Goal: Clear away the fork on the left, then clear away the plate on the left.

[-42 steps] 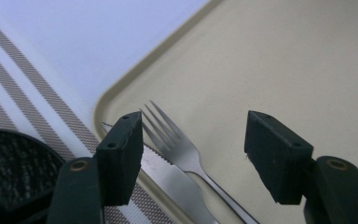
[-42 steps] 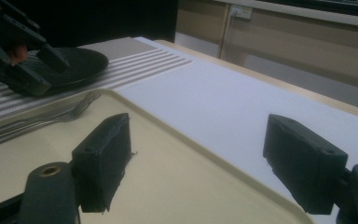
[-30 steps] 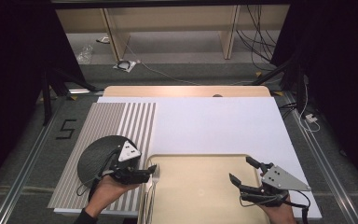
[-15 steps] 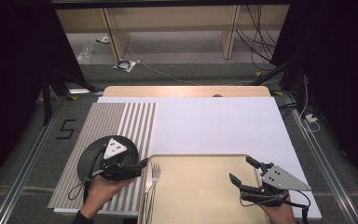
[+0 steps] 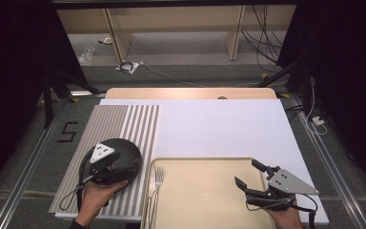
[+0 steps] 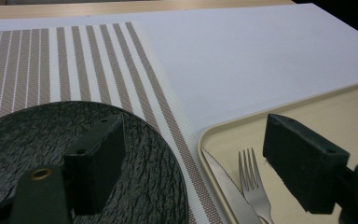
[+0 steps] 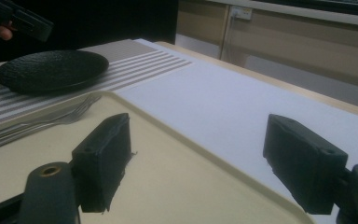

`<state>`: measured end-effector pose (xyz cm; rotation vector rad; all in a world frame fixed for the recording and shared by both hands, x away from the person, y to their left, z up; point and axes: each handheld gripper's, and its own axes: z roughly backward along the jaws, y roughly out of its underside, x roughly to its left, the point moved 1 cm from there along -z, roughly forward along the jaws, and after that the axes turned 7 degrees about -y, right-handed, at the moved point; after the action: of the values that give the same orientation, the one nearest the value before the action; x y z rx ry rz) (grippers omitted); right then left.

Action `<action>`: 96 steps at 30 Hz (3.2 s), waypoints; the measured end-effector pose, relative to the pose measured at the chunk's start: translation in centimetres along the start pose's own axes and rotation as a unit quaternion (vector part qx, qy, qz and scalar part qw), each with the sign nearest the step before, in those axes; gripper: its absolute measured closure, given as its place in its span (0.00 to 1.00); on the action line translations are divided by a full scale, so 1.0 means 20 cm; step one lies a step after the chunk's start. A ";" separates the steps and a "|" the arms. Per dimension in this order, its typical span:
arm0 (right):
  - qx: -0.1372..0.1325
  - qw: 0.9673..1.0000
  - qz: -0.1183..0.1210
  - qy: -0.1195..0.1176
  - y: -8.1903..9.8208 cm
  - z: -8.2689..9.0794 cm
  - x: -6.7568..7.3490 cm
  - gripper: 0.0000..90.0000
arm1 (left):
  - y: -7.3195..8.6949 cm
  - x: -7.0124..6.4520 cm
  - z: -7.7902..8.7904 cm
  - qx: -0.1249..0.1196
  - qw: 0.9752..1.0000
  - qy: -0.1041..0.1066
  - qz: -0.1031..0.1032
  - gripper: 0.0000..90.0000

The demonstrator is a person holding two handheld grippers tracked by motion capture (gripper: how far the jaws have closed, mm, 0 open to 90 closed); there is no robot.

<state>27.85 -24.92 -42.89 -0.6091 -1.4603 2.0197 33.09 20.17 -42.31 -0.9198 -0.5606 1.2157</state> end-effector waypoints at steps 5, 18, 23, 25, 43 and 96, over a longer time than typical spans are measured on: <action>0.001 1.000 -0.003 0.000 0.00 0.00 -0.01 0.27 | 0.01 0.03 0.02 -0.009 1.000 -0.009 0.016 0.23; 0.000 1.000 -0.002 -0.002 0.00 0.00 -0.01 0.27 | 0.04 0.09 0.05 -0.018 0.998 -0.038 0.051 0.21; 0.000 1.000 -0.003 -0.002 0.00 0.00 -0.01 0.27 | 0.06 0.10 0.06 -0.017 0.996 -0.053 0.065 0.20; 0.000 1.000 -0.001 -0.001 0.00 0.00 0.00 0.27 | 0.07 0.12 0.06 -0.016 0.996 -0.057 0.072 0.20; 0.002 1.000 0.000 -0.001 0.00 0.00 0.00 0.27 | 0.12 0.22 0.11 -0.011 0.983 -0.101 0.155 0.18; 0.007 1.000 0.006 -0.001 0.00 -0.01 0.01 0.27 | 0.40 0.48 0.24 0.010 0.867 -0.107 0.486 0.19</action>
<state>27.74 -24.60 -42.88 -0.6116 -1.4464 2.0373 27.68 31.33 -47.34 -1.0920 -0.2268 2.2511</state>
